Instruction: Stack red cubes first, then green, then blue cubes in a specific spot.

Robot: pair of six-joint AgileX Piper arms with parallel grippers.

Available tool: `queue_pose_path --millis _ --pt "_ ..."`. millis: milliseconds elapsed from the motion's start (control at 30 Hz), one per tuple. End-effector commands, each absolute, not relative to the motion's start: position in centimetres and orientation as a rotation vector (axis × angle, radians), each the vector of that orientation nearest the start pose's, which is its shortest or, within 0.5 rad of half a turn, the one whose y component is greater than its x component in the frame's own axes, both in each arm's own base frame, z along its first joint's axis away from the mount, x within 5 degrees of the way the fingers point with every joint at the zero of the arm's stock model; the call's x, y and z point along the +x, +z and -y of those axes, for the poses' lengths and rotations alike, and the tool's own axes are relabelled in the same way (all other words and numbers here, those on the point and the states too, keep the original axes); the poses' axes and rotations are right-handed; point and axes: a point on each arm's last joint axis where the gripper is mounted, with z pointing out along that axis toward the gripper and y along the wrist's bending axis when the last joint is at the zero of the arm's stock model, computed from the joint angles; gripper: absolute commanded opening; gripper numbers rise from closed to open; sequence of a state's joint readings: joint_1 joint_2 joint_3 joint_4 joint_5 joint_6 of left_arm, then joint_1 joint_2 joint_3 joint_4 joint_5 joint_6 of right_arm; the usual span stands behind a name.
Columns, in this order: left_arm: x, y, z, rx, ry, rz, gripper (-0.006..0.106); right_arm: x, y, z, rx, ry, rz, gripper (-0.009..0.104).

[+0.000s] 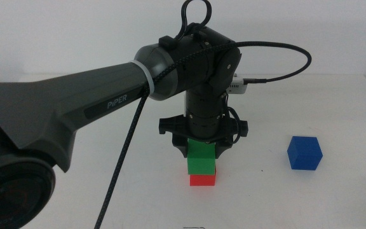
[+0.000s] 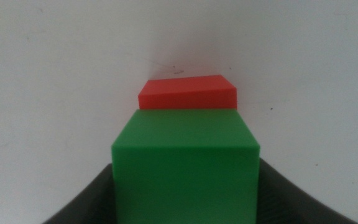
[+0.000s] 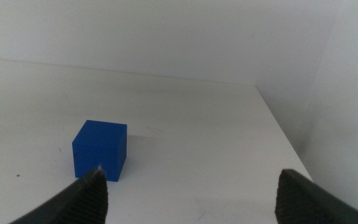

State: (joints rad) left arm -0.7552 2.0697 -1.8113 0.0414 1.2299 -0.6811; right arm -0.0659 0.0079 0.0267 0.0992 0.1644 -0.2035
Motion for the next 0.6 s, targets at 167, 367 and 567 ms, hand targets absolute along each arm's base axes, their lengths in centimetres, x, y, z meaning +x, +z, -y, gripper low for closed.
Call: queue_pose_path --millis 167,367,567 --pt "31.46 27.96 29.36 0.105 -0.191 -2.924 0.013 5.88 19.83 0.36 -0.047 -0.146 -1.610 0.075" --pt "31.66 27.91 29.21 0.109 -0.167 -2.911 0.013 5.88 19.83 0.36 -0.047 -0.146 -1.610 0.075" --pt "31.72 27.92 29.14 0.087 -0.158 -2.907 0.013 5.88 19.83 0.36 -0.047 -0.146 -1.610 0.075"
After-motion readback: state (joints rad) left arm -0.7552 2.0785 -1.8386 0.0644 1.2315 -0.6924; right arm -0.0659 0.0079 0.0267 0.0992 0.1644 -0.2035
